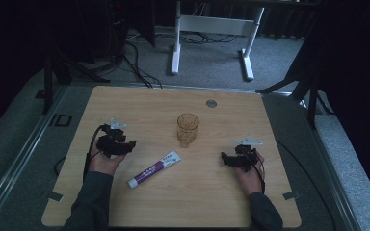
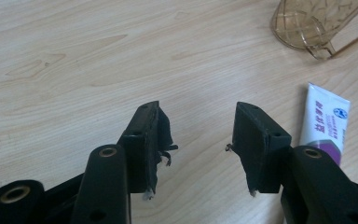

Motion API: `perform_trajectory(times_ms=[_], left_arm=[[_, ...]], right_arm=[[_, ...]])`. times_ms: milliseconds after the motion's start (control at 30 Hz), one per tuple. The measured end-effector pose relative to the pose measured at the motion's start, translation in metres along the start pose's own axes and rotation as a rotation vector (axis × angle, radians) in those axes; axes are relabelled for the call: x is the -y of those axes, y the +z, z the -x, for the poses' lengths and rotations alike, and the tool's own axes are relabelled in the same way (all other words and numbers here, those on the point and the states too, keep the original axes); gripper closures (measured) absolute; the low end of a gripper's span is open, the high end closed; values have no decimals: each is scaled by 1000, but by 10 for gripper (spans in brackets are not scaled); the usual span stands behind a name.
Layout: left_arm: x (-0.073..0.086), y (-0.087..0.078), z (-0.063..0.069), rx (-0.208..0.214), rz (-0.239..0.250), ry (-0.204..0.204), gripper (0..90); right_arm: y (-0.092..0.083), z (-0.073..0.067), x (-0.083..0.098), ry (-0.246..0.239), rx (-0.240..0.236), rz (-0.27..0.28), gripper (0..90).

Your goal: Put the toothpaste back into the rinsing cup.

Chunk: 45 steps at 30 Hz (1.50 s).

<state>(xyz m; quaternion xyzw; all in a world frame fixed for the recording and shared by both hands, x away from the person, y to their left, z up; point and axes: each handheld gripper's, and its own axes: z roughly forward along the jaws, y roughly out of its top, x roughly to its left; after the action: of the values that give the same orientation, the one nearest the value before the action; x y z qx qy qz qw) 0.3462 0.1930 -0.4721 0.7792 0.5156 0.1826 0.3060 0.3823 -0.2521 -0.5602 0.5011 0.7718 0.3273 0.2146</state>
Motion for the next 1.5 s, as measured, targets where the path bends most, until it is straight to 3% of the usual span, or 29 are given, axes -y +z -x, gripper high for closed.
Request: perform_trajectory(times_ms=[400,767,1500], left_arm=[[-7,-9,11,10,-33,28,519],[-13,-12,22,47,-70,51,542],[-23,-7,44,76,-141,138,541]], right_arm=[[0,0,0,0,0,0,145],[0,0,0,3,2,0,146],[0,-1,0,5,4,0,146]])
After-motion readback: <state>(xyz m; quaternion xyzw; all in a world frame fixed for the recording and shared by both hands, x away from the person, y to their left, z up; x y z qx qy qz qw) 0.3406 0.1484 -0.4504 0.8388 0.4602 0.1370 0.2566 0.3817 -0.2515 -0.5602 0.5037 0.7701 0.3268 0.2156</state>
